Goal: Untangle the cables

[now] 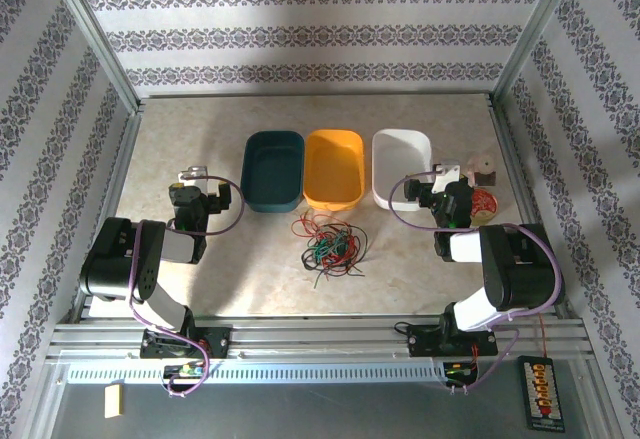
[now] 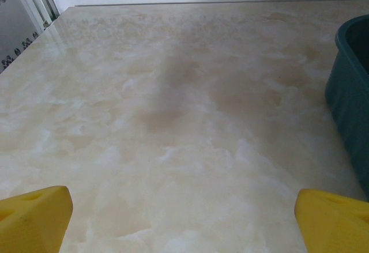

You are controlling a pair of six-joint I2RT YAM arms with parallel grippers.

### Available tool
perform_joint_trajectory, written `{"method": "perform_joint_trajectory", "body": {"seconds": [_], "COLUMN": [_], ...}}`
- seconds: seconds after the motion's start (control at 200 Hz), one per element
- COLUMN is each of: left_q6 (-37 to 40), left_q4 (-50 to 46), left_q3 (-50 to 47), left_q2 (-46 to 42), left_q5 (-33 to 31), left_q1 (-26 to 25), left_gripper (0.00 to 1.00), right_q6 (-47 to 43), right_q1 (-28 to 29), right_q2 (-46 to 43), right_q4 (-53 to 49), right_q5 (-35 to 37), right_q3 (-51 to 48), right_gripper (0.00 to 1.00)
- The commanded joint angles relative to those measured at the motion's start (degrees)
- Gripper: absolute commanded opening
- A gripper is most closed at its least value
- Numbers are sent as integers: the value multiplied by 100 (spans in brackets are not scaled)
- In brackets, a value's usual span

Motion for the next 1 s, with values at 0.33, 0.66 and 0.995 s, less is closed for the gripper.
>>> {"method": "perform_joint_trajectory", "body": {"seconds": [0.33,0.66,0.995], "left_q6": [-475,-1481,-1489], "left_q4": [-3354,-5123,-5526], "left_q3": [1358,1682,2172], "left_q2": [-1207,-2420,-1160], "left_q5": [-567,-1139,-39], "left_q1": [0,-1192,-4490], "left_gripper": [99,99,99], "right_q6": [229,1169,1317], "right_q1": [-133,743,3955], "right_q2": [-545,-3050,-2409], "right_q4": [-618,-5929,-7649], "right_q5": [121,1347,-9], "right_q3": [218,1798,2510], "right_gripper": [98,99,78]}}
